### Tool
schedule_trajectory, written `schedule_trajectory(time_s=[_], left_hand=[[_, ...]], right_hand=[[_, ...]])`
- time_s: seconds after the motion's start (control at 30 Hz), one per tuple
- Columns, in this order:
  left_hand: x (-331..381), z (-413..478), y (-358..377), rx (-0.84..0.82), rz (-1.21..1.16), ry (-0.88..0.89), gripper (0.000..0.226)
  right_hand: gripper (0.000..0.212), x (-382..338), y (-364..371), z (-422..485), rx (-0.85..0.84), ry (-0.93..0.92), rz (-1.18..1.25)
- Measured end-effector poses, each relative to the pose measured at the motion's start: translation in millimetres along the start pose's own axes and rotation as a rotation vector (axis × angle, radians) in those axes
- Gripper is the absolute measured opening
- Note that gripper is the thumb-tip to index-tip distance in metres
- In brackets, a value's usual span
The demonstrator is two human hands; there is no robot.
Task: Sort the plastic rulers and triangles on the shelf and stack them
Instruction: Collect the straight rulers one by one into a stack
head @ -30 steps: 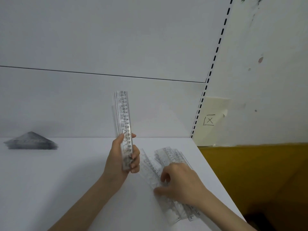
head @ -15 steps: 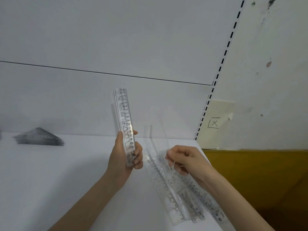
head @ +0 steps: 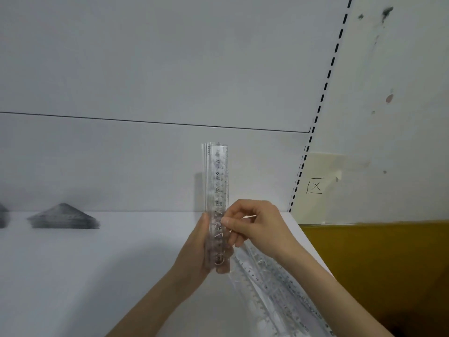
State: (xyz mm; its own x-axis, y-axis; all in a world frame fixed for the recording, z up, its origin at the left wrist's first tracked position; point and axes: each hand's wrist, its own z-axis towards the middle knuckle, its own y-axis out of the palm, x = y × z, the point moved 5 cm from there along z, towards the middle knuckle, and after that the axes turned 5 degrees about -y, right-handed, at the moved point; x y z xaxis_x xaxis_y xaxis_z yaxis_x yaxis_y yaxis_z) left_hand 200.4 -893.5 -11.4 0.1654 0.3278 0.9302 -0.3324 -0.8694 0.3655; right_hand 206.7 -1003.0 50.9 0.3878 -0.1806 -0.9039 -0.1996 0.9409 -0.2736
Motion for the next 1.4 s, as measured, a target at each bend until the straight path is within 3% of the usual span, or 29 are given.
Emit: schedule_trajectory(time_s=[0.13,0.37,0.57,0.7,0.83,1.03,1.23,1.4], left_hand=[[-0.3,2.5,-3.1,-0.008,0.034,0.039,0.062],[-6.6,-0.5,-2.3,-0.072,0.000,-0.117,0.070],[-7.7,0.7,-1.5,-0.043,-0.071,-0.111,0.051],[-4.7,3.1,-6.3,-0.023,-0.138,-0.061,0.041],[-2.5,3.9,-7.4,0.020,-0.134,-0.056,0.037],[-4.7,3.2,-10.0,0.004,-0.094,-0.010,0.024],[-5.6,4.8,-10.7,0.003,-0.067,-0.007,0.025],[-11.8,6.4,-7.5,-0.018,-0.082,-0.082,0.031]], right_hand=[[0.015,-0.6,2.6,1.1,0.021,-0.009,-0.037],[0.021,-3.8,-1.0,6.3,0.030,-0.139,-0.459],[0.027,-2.2,-17.1,8.8,-0.034,-0.112,-0.561],[0.028,19.8,-54.4,-10.8,-0.080,0.096,-0.729],[0.054,57.4,-57.4,-43.1,-0.259,0.379,-0.919],[0.029,63.6,-65.3,-50.1,-0.158,0.464,-0.743],[0.013,80.9,-82.7,-55.2,-0.018,0.609,-0.357],[0.010,54.7,-87.4,-50.2,0.097,0.383,-0.003]])
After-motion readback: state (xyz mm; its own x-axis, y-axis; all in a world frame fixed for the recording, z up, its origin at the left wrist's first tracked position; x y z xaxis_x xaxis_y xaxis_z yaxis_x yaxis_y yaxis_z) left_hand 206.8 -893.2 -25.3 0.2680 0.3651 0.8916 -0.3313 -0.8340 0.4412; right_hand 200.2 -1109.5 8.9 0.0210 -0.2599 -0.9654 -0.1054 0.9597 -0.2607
